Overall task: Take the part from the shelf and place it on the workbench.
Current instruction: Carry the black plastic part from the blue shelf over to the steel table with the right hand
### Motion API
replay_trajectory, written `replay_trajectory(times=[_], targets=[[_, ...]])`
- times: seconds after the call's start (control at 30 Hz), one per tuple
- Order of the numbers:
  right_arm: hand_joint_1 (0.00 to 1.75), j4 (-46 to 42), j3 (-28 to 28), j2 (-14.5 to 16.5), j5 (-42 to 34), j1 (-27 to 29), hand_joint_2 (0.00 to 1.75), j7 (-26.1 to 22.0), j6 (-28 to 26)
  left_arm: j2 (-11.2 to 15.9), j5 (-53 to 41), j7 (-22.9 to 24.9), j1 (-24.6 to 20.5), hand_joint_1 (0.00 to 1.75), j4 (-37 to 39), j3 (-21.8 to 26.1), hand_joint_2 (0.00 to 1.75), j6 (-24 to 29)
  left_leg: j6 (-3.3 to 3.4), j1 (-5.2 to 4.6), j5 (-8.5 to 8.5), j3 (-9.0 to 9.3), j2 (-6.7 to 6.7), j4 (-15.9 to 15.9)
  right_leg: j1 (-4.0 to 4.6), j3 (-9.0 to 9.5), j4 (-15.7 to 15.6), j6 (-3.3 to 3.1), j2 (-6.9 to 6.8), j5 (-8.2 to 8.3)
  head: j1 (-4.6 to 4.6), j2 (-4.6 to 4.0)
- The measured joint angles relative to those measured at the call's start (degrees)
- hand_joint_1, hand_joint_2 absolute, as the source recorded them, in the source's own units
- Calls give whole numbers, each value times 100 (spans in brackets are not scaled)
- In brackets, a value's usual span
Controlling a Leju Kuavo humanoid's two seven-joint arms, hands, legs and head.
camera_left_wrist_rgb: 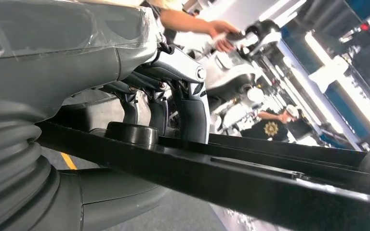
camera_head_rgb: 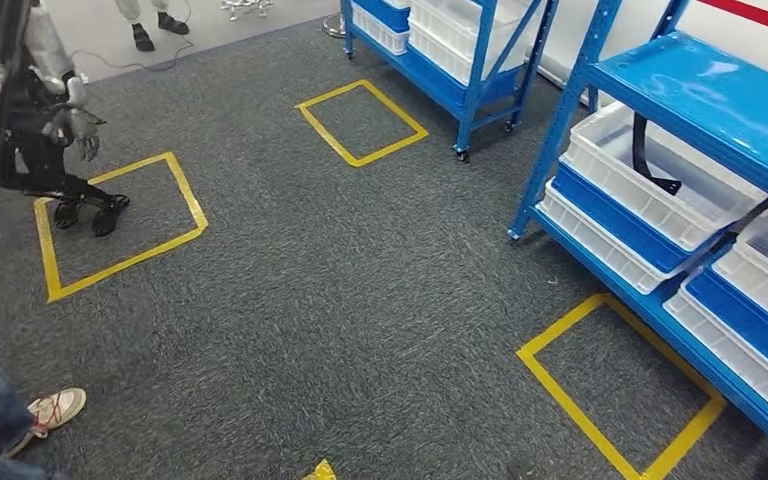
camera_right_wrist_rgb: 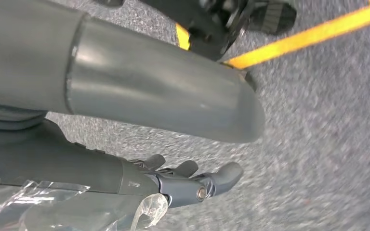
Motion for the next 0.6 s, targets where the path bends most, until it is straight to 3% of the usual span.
replay_trajectory(times=[0.07, 0.13, 0.17, 0.2, 0.27, 0.33, 0.4, 0.47, 0.53, 0.6], targets=[[0, -31, 1, 17, 79, -27, 0, 31, 36, -2, 16, -15, -144, 175, 28, -45, 175, -53, 81, -3, 19, 1, -142, -10, -25, -228, 496, 6, 319, -289, 9, 0], [0, -48, 2, 33, 147, -36, 0, 61, 57, -8, 5, -21, -260, 175, 66, -129, 175, -99, 130, -38, 14, 2, -284, -9, -2, -685, 1353, -29, 564, -623, 15, 0], [0, -57, 3, 45, 192, -38, 0, 80, 64, -11, -5, -22, -312, 175, 95, -183, 175, -118, 145, -60, 9, 6, -374, -8, 12, -887, 1674, -48, 611, -680, 15, 0], [0, -65, 4, 58, 246, -39, 0, 109, 65, -12, -14, -21, -360, 175, 126, -229, 175, -132, 154, -81, 6, 12, -466, -8, 24, -985, 1753, -71, 632, -606, 15, 0], [0, -75, 7, 82, 371, -43, 0, 193, 75, -13, -20, -20, -459, 175, 184, -298, 175, -145, 157, -106, 0, 33, -655, -6, 41, -885, 1261, -139, 724, -173, 14, 0], [0, -76, 8, 93, 465, -48, 0, 297, 116, -14, 10, -20, -558, 175, 228, -355, 175, -167, 142, -120, -9, 34, -811, 4, 45, -639, 493, -199, 993, 244, 15, 0], [0, -77, 8, 98, 496, -69, 0, 375, 172, -20, 45, -25, -634, 175, 263, -414, 175, -194, 97, -121, -14, 7, -936, 6, 54, -523, 149, -216, 1127, 358, 17, 0], [0, -83, 7, 113, 495, -111, 0, 401, 209, -26, 49, -47, -665, 175, 294, -465, 175, -201, 29, -99, -6, -17, -1011, -5, 69, -492, 104, -251, 999, 363, 16, 0], [0, -95, 2, 121, 497, -136, 0, 397, 230, -29, 43, -87, -692, 175, 327, -511, 175, -173, -27, -104, -113, -109, -732, 176, 69, -453, 58, -314, 856, 382, 6, 0], [0, -101, -6, 114, 518, -136, 0, 389, 250, -36, 53, -127, -723, 175, 360, -557, 175, -127, -70, -107, -435, -426, -361, 826, 82, -429, 39, -357, 714, 377, -4, 0]])
